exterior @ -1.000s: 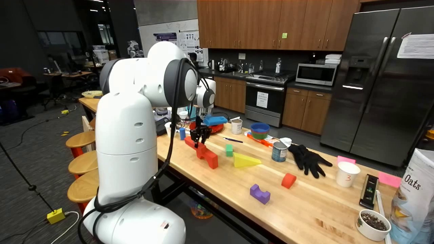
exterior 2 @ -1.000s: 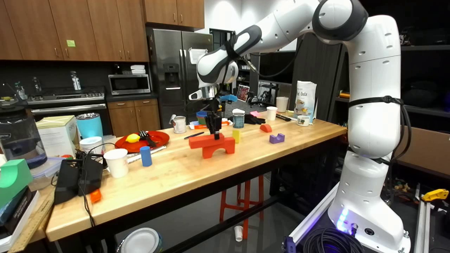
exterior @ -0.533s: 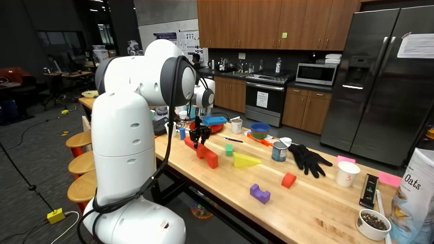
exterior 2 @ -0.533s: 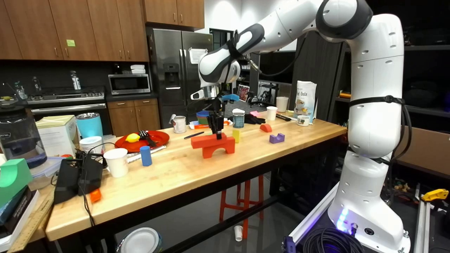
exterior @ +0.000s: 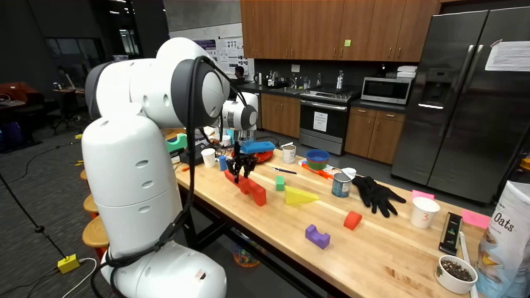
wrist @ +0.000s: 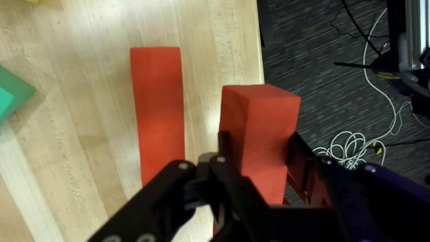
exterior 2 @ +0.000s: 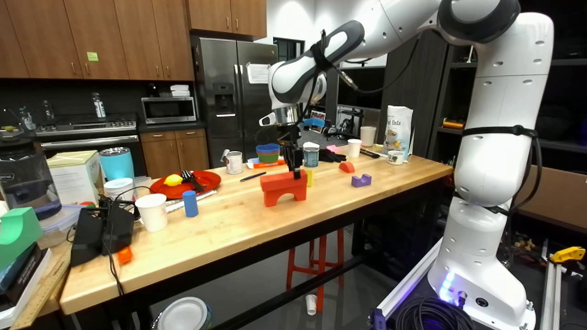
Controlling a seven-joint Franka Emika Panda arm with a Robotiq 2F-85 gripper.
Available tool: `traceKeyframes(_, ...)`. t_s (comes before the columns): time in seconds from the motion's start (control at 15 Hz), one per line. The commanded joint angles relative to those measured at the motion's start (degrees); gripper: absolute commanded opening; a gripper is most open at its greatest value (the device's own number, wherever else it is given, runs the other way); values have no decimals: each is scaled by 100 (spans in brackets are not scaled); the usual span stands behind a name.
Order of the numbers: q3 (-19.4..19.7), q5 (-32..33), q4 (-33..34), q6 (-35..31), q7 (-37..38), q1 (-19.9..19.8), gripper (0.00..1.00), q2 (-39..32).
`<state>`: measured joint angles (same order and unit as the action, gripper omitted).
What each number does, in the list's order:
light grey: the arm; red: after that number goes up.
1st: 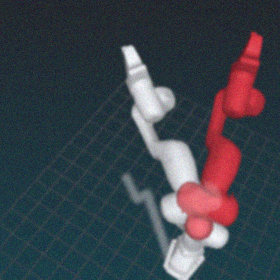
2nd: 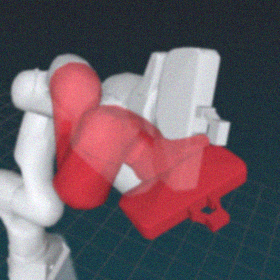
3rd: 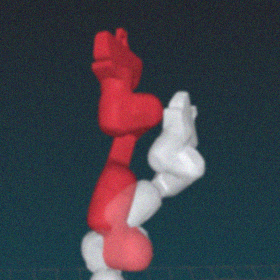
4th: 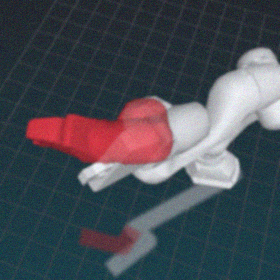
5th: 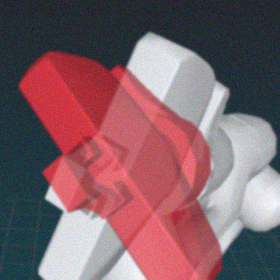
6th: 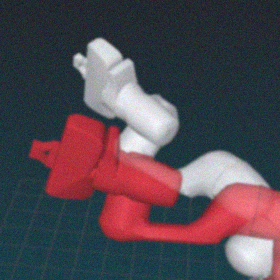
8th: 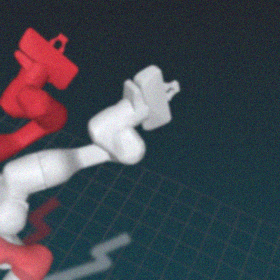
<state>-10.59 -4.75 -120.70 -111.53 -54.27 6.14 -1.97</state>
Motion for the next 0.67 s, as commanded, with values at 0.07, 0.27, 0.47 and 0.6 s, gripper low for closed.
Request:
traceKeyframes(0.07, 115, 265, -321, -357, 191, 49, 18, 228)
traceKeyframes(0.27, 177, 230, -407, -649, 111, 18, 18, 186)
traceKeyframes(0.47, 235, 198, -554, -936, 85, 1, 18, 258)
traceKeyframes(0.6, 246, 245, -665, -1060, 131, 18, 18, 353)
